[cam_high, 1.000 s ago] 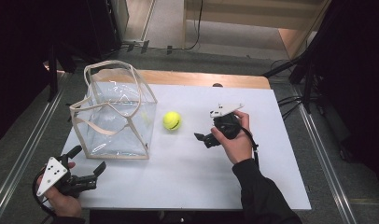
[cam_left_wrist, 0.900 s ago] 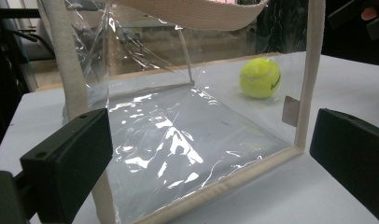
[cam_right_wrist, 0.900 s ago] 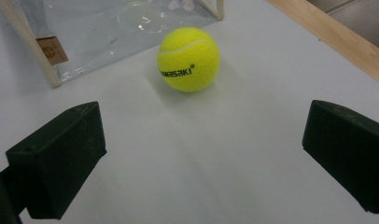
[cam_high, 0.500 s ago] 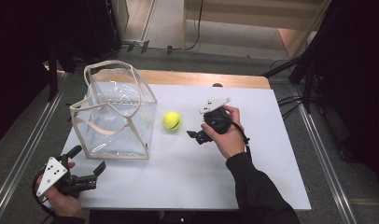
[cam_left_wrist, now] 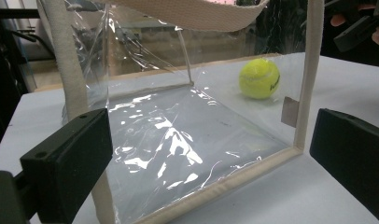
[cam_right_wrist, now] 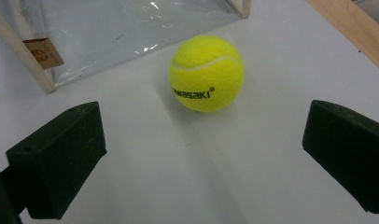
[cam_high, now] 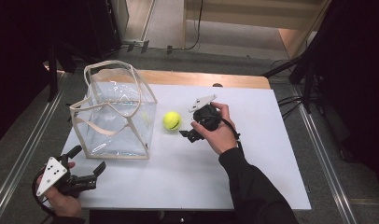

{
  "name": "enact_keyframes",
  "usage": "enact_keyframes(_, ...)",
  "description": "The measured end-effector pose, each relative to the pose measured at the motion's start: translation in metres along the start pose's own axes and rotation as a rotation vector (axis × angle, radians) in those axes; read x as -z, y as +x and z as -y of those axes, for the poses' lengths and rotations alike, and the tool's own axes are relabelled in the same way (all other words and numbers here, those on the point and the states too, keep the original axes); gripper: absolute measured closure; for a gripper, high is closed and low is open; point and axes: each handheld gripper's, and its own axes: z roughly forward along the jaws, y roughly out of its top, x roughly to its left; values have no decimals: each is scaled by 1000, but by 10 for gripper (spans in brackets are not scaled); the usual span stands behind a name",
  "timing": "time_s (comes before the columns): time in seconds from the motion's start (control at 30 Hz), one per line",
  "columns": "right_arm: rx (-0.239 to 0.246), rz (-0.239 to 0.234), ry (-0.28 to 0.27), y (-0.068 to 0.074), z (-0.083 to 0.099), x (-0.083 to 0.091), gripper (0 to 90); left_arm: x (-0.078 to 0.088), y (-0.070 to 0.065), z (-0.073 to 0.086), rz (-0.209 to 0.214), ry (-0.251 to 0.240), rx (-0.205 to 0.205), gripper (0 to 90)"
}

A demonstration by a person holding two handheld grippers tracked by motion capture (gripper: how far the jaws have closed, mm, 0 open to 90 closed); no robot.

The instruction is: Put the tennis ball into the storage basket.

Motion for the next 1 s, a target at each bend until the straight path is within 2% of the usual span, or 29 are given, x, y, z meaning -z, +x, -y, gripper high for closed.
enact_keyframes(0.3, 16, -30, 45, -2, -11, -9, 0, 0, 0, 0, 0, -1, 2, 0)
enact_keyframes(0.43, 25, -65, 89, -2, -18, -19, 0, 0, 0, 0, 1, -1, 1, 0)
enact_keyframes(0.63, 42, -75, 134, -2, -25, -29, 0, 0, 0, 0, -2, -1, 7, 0)
enact_keyframes(0.77, 45, -96, 167, -6, -31, -38, 0, 0, 0, 0, 0, -3, 7, 0)
enact_keyframes(0.8, 58, -104, 171, -8, -32, -40, 0, 0, 0, 0, 0, -3, 8, 0)
enact_keyframes(0.93, 59, -108, 181, -10, -35, -45, 0, 1, 1, 0, 2, -2, 8, 0)
enact_keyframes(1.0, 41, -115, 200, -11, -37, -49, 0, 1, 1, 0, 1, -2, 8, 0)
